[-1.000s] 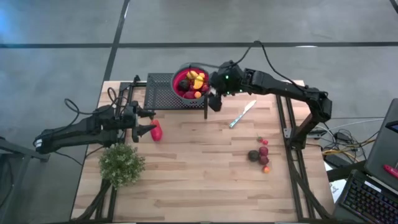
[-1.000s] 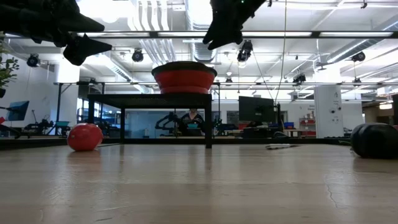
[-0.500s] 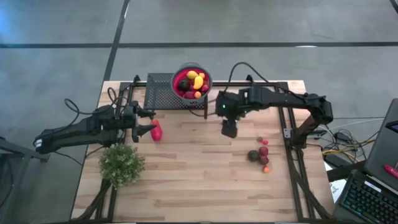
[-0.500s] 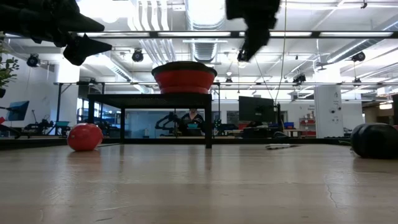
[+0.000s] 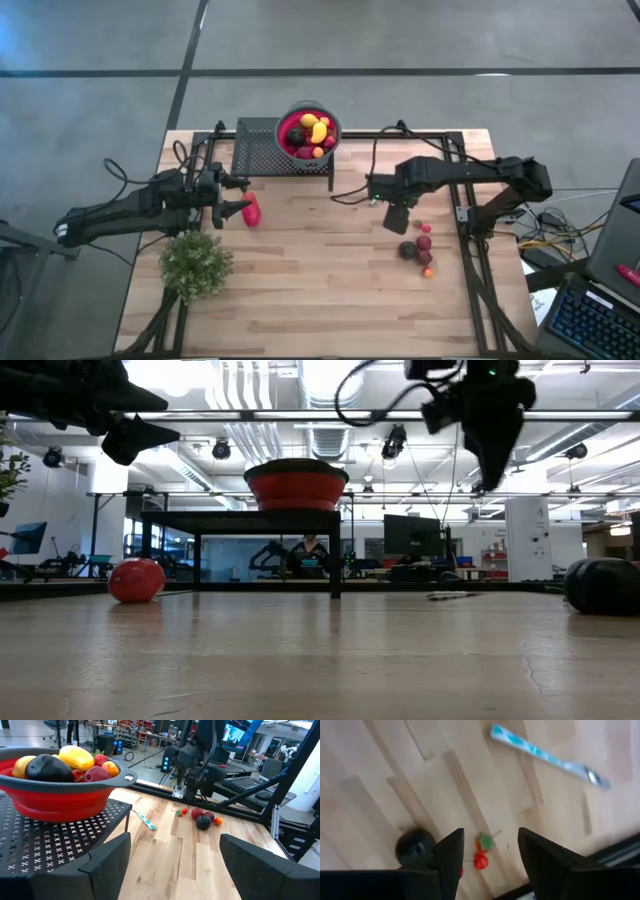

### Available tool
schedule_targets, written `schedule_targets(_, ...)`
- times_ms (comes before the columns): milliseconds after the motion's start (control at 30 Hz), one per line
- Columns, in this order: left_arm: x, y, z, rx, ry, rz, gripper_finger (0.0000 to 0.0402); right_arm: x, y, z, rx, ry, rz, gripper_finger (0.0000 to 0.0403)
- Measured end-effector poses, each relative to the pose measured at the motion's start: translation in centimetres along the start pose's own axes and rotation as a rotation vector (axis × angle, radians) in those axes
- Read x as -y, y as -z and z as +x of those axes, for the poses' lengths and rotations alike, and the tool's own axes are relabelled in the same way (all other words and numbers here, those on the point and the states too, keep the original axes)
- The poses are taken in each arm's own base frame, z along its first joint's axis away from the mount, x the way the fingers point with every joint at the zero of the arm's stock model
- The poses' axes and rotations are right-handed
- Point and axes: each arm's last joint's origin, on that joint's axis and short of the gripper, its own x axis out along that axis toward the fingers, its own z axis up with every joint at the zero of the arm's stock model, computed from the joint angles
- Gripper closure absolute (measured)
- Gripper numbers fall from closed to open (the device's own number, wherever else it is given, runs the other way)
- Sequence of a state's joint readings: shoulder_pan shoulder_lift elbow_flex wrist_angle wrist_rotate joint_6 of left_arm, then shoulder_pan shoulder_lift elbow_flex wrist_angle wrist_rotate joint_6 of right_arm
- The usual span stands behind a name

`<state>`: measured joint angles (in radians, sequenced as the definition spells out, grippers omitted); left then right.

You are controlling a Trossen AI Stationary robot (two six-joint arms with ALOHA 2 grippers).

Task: Pick & Place Fruit
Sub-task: Put the red strawberry into the red gray strainer bowl on the shelf

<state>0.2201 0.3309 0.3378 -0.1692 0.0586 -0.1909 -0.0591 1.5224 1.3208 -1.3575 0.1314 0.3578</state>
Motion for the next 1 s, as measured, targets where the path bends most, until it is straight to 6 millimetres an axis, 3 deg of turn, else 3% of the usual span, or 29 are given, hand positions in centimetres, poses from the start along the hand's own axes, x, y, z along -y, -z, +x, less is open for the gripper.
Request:
schedule_targets(367, 0.0, 0.0, 0.0, 0.000, 0.000, 0.000, 0.0090, 2.3, 3.8, 3.4, -0.028, -0.008, 0.245, 0.0227)
schedule_targets(700, 0.0, 0.0, 0.0, 0.000, 0.000, 0.000, 0.0090, 3.3, 5.2, 7.5, -0.073, -0.051, 0.394, 0.0220)
schedule_targets(1000, 0.0, 0.0, 0.0, 0.000, 0.000, 0.000, 0.0090, 3.4, 6.0, 10.4, -0.091, -0.044, 0.422, 0.0226)
